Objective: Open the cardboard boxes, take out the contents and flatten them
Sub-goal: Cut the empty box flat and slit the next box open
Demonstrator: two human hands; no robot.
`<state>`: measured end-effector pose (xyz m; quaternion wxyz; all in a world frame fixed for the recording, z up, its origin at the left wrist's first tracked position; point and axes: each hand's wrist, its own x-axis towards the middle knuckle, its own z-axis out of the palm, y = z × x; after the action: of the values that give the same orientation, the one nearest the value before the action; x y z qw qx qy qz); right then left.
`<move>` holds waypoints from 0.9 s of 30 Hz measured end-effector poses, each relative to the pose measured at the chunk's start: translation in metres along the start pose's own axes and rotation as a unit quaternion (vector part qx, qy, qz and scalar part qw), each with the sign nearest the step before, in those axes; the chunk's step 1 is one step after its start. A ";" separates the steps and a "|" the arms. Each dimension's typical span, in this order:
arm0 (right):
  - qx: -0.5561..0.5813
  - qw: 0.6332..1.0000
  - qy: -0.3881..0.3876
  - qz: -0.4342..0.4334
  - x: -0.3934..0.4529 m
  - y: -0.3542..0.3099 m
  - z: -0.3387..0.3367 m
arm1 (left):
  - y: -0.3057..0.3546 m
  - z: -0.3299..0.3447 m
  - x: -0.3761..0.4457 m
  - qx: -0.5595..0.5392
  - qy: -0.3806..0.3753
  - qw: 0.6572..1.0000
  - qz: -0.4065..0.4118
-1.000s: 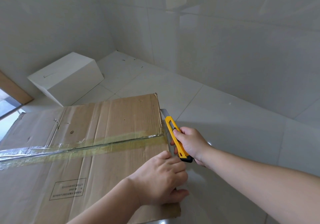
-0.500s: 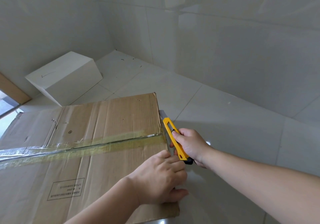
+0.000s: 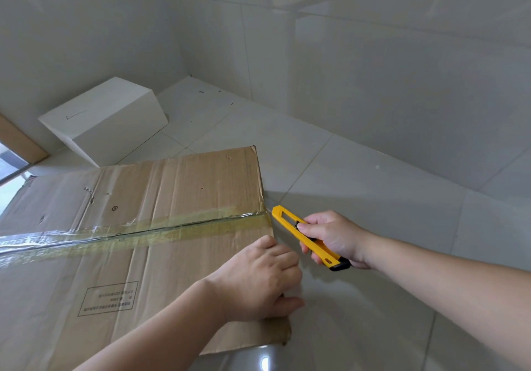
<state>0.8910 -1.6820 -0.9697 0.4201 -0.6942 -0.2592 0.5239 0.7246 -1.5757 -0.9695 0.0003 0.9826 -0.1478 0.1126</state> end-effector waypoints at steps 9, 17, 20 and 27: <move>-0.024 1.000 -0.012 0.006 -0.003 -0.002 -0.003 | -0.001 0.000 0.000 -0.013 0.006 1.000 0.008; -0.019 0.999 -0.025 0.014 -0.010 0.004 -0.010 | 0.000 0.001 0.000 -0.012 0.015 1.000 0.005; -0.020 0.999 -0.029 0.017 -0.007 0.002 -0.010 | -0.001 0.002 0.000 -0.014 0.016 1.000 0.008; -0.014 0.999 -0.035 0.017 -0.003 0.000 -0.008 | -0.002 0.003 0.000 -0.007 0.023 1.000 0.015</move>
<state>0.8979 -1.6869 -0.9671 0.3924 -0.6854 -0.2695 0.5511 0.7255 -1.5739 -0.9728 0.0091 0.9774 -0.1634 0.1340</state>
